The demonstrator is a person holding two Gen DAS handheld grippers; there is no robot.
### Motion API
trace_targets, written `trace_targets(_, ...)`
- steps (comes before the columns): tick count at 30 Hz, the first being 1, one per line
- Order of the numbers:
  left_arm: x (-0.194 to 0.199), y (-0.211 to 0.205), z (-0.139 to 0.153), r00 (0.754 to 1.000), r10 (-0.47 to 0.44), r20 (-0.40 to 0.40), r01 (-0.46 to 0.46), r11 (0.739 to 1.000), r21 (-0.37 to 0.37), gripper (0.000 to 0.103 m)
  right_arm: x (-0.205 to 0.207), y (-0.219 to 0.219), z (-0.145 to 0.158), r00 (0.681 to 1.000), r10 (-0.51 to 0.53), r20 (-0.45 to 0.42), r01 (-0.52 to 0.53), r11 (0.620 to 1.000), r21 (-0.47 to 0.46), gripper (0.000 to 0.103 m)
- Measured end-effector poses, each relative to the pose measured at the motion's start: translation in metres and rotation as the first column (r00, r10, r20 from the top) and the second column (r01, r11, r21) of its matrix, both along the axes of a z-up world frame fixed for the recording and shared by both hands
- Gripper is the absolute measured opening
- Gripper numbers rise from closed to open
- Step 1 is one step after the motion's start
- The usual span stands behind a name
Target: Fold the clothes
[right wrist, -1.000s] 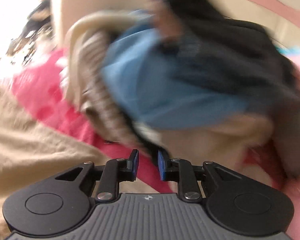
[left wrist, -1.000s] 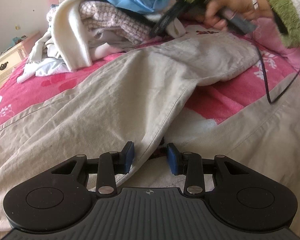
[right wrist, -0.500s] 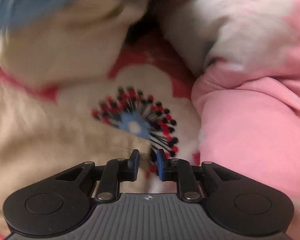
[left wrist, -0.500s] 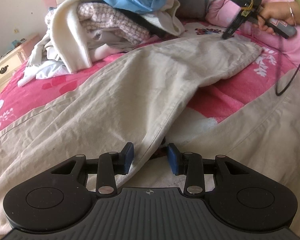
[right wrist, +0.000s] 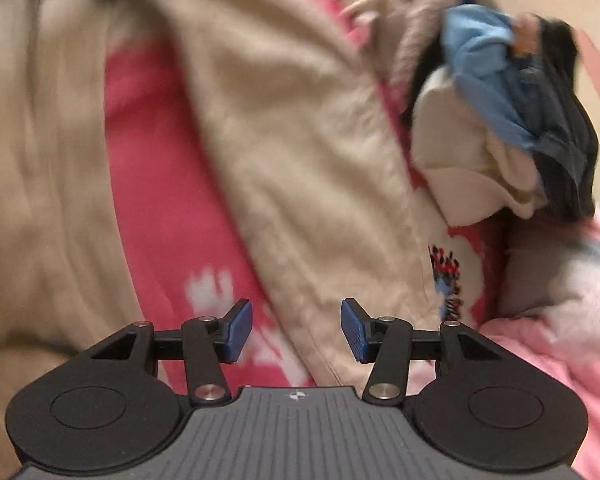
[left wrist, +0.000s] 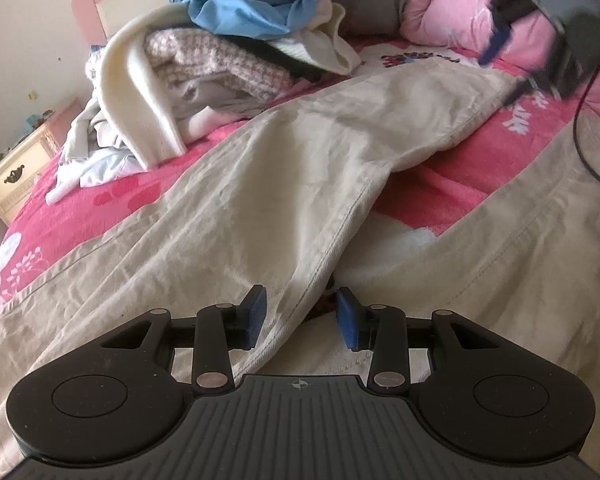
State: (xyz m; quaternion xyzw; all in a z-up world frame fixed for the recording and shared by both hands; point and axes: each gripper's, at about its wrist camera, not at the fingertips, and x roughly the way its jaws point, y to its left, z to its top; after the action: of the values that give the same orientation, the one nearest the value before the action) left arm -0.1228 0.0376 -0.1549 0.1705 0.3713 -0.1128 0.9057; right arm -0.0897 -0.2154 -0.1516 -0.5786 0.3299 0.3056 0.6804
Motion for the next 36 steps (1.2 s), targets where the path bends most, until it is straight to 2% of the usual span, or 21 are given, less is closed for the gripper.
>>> trace_targets(2, 0.002, -0.001, -0.001, 1.000, -0.001, 0.005, 0.001, 1.000, 0.002, 0.038, -0.005, -0.005, -0.013, 0.997, 0.055, 0.048, -0.052, 0.997, -0.048, 0.052)
trace_targets(4, 0.004, -0.001, -0.003, 1.000, 0.002, 0.010, -0.002, 1.000, -0.001, 0.038, -0.007, -0.010, -0.012, 0.995, 0.064, 0.077, -0.059, 0.996, -0.060, 0.049)
trace_targets(5, 0.005, 0.000, -0.004, 1.000, 0.006, 0.011, -0.006, 1.000, -0.004, 0.038, -0.006, -0.010, -0.012, 0.994, 0.061, 0.094, -0.055, 0.996, -0.067, 0.042)
trace_targets(8, 0.006, 0.000, -0.005, 1.000, 0.017, 0.008, -0.017, 1.000, -0.018, 0.038, 0.002, -0.014, -0.015, 0.992, 0.038, 0.121, -0.026, 0.995, -0.101, 0.033)
trace_targets(10, 0.007, 0.001, -0.005, 1.000, 0.023, 0.007, -0.022, 0.999, -0.025, 0.038, 0.006, -0.015, -0.019, 0.991, 0.031, 0.127, -0.015, 0.992, -0.124, 0.006)
trace_targets(11, 0.007, 0.001, -0.005, 1.000, 0.025, 0.007, -0.024, 0.999, -0.028, 0.038, 0.005, -0.016, -0.020, 0.988, 0.043, 0.147, -0.021, 0.989, -0.143, 0.003)
trace_targets(13, 0.007, 0.001, -0.005, 1.000, 0.025, 0.005, -0.025, 0.999, -0.031, 0.038, 0.003, -0.017, -0.020, 0.978, 0.073, 0.195, -0.034, 0.980, -0.198, 0.003)
trace_targets(16, 0.007, 0.003, -0.005, 1.000, 0.020, 0.003, -0.020, 0.999, -0.032, 0.038, 0.004, -0.017, -0.015, 0.973, 0.054, 0.225, -0.008, 0.980, -0.201, 0.003)
trace_targets(20, 0.008, 0.005, -0.006, 1.000, 0.020, -0.006, -0.020, 0.999, -0.047, 0.038, 0.012, -0.021, -0.039, 0.990, 0.041, 0.136, 0.003, 0.951, -0.309, 0.003)
trace_targets(22, 0.009, 0.006, -0.005, 1.000, 0.020, -0.012, -0.021, 0.998, -0.053, 0.038, 0.012, -0.022, -0.043, 0.989, 0.046, 0.138, 0.005, 0.939, -0.344, 0.004)
trace_targets(23, 0.010, 0.007, -0.005, 1.000, 0.021, -0.016, -0.022, 0.998, -0.057, 0.038, 0.012, -0.021, -0.041, 0.989, 0.041, 0.142, 0.010, 0.938, -0.345, 0.005)
trace_targets(25, 0.010, 0.010, -0.001, 0.999, 0.028, -0.035, -0.031, 0.996, -0.080, 0.038, 0.014, -0.020, -0.026, 0.991, -0.005, 0.131, 0.047, 0.946, -0.322, 0.021)
trace_targets(26, 0.010, 0.013, 0.001, 0.998, 0.031, -0.049, -0.036, 0.995, -0.098, 0.038, 0.014, -0.019, -0.015, 0.992, -0.020, 0.127, 0.058, 0.949, -0.310, 0.025)
trace_targets(28, 0.009, 0.019, 0.007, 0.996, 0.037, -0.076, -0.047, 0.989, -0.141, 0.038, 0.015, -0.017, 0.011, 0.992, -0.043, 0.117, 0.073, 0.961, -0.268, 0.027)
trace_targets(31, 0.008, 0.035, 0.020, 0.992, 0.059, -0.110, -0.087, 0.957, -0.275, 0.041, 0.018, -0.014, 0.053, 0.991, -0.081, 0.103, 0.096, 0.984, -0.148, 0.030)
trace_targets(34, 0.008, 0.054, 0.030, 0.986, 0.102, -0.135, -0.150, 0.897, -0.416, 0.042, 0.030, -0.003, 0.091, 0.995, -0.075, 0.066, 0.076, 0.997, -0.011, 0.040)
trace_targets(36, 0.010, 0.067, 0.033, 0.979, 0.144, -0.146, -0.198, 0.853, -0.483, 0.043, 0.042, 0.016, 0.105, 0.997, -0.039, 0.068, 0.036, 0.999, 0.031, 0.042)
